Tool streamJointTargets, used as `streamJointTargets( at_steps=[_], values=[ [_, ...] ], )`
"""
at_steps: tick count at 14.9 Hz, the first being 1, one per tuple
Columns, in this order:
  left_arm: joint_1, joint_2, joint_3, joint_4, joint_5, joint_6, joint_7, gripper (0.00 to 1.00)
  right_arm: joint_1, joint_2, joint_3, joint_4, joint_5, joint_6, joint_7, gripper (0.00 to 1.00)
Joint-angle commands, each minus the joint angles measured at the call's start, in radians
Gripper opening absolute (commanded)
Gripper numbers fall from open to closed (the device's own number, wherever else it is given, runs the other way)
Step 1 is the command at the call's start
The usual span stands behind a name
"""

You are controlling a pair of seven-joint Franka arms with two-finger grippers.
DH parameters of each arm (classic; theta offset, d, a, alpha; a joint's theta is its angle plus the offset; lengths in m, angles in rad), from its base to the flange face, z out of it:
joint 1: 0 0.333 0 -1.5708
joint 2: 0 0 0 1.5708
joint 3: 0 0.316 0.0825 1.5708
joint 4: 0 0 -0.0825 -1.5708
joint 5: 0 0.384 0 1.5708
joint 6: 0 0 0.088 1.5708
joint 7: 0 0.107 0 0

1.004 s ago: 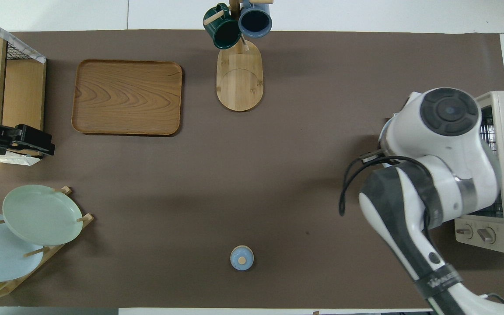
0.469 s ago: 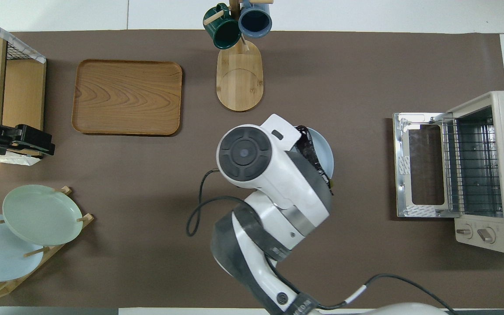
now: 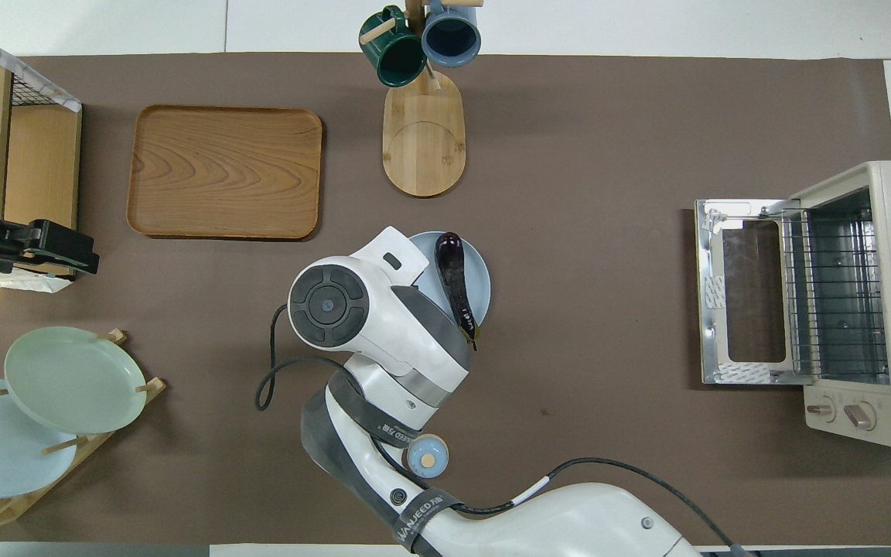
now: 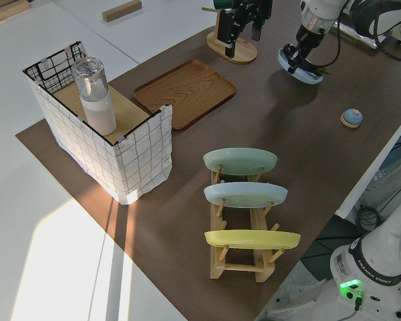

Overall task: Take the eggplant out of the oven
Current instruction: 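Carry the plate with the eggplant to the table center, right gripper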

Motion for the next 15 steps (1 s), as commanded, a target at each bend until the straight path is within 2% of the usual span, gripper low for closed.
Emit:
streamJointTargets(
  at_steps=[1, 2, 3, 4, 6, 8, 9, 10, 11, 13, 15],
  values=[
    [0.005, -0.013, -0.004, -0.021, 0.015, 0.026, -0.009, 1.0, -0.01, -0.015, 0.004, -0.036, 0.086, 0.095, 0.023, 0.0],
    [0.005, -0.013, -0.004, -0.021, 0.015, 0.03, -0.009, 1.0, -0.019, -0.012, 0.004, -0.045, 0.132, 0.145, 0.026, 0.0],
    [0.005, -0.013, -0.004, -0.021, 0.015, 0.035, -0.011, 1.0, -0.019, -0.012, 0.002, -0.044, 0.138, 0.159, 0.012, 0.16],
    [0.003, -0.013, -0.004, -0.022, 0.015, 0.035, -0.009, 1.0, -0.031, -0.015, 0.002, -0.027, 0.132, 0.144, -0.003, 0.24],
    [-0.005, -0.014, -0.006, -0.031, 0.017, 0.035, -0.008, 1.0, -0.038, -0.022, -0.003, 0.001, 0.128, 0.111, -0.04, 0.27],
    [0.003, -0.016, -0.006, -0.031, 0.017, 0.035, -0.011, 1.0, -0.074, -0.054, -0.006, 0.004, 0.093, 0.033, -0.122, 0.24],
    [0.003, -0.014, -0.006, -0.031, 0.017, 0.036, -0.012, 1.0, -0.108, -0.092, -0.006, 0.001, 0.073, -0.045, -0.164, 0.18],
    [0.003, -0.016, -0.006, -0.033, 0.017, 0.044, -0.012, 1.0, -0.152, -0.129, -0.006, -0.001, 0.065, -0.125, -0.217, 0.06],
    [0.0, -0.016, -0.007, -0.036, 0.015, 0.053, -0.014, 1.0, -0.194, -0.164, -0.006, -0.013, 0.063, -0.194, -0.279, 0.0],
    [-0.012, -0.024, -0.01, -0.051, 0.014, 0.072, -0.063, 1.0, -0.27, -0.222, -0.009, -0.066, 0.044, -0.306, -0.362, 0.0],
    [-0.059, -0.024, -0.013, -0.076, 0.003, 0.107, -0.161, 1.0, -0.314, -0.268, -0.007, -0.158, -0.094, -0.368, -0.365, 0.0]
  ],
)
